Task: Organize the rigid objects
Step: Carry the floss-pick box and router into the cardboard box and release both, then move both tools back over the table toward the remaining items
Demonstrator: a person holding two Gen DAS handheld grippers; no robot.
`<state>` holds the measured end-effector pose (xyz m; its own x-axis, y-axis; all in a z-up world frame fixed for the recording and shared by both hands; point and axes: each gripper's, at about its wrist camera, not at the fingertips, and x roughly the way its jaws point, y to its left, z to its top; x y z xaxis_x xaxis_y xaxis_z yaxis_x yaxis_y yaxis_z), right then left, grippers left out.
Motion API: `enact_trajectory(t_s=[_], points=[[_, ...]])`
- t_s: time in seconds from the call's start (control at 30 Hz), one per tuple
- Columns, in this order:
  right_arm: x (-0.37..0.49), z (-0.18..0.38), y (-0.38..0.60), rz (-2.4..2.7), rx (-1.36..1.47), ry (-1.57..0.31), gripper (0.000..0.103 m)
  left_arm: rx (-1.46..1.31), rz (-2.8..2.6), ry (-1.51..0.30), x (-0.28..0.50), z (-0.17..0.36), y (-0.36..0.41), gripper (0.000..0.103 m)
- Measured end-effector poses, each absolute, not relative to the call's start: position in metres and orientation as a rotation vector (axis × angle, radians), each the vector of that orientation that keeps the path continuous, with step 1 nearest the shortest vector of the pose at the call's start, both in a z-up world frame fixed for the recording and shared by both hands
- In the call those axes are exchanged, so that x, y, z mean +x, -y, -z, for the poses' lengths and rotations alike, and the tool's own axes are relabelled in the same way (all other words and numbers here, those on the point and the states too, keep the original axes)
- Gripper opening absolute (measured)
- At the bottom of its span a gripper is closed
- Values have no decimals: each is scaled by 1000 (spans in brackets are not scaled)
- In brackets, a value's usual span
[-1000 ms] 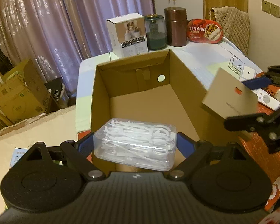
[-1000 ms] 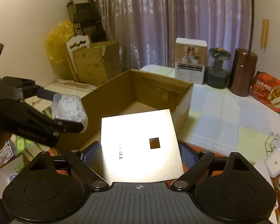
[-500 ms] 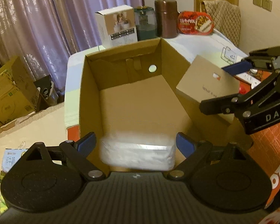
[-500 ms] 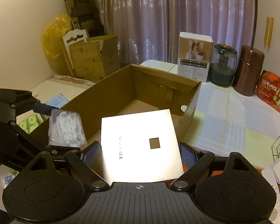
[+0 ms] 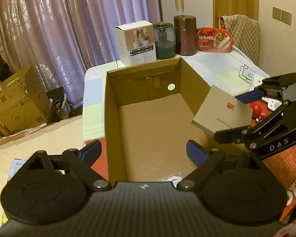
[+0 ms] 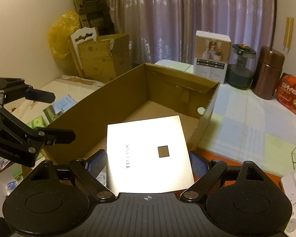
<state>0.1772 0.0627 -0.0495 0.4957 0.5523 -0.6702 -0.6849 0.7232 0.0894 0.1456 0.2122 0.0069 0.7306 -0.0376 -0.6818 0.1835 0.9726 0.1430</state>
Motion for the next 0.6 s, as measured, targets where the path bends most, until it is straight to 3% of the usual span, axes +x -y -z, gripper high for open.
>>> enact_trajectory(t_s=[0.6], points=[[177, 48, -60, -774, -146, -720, 87, 133, 85, -719, 131, -8, -219, 91]])
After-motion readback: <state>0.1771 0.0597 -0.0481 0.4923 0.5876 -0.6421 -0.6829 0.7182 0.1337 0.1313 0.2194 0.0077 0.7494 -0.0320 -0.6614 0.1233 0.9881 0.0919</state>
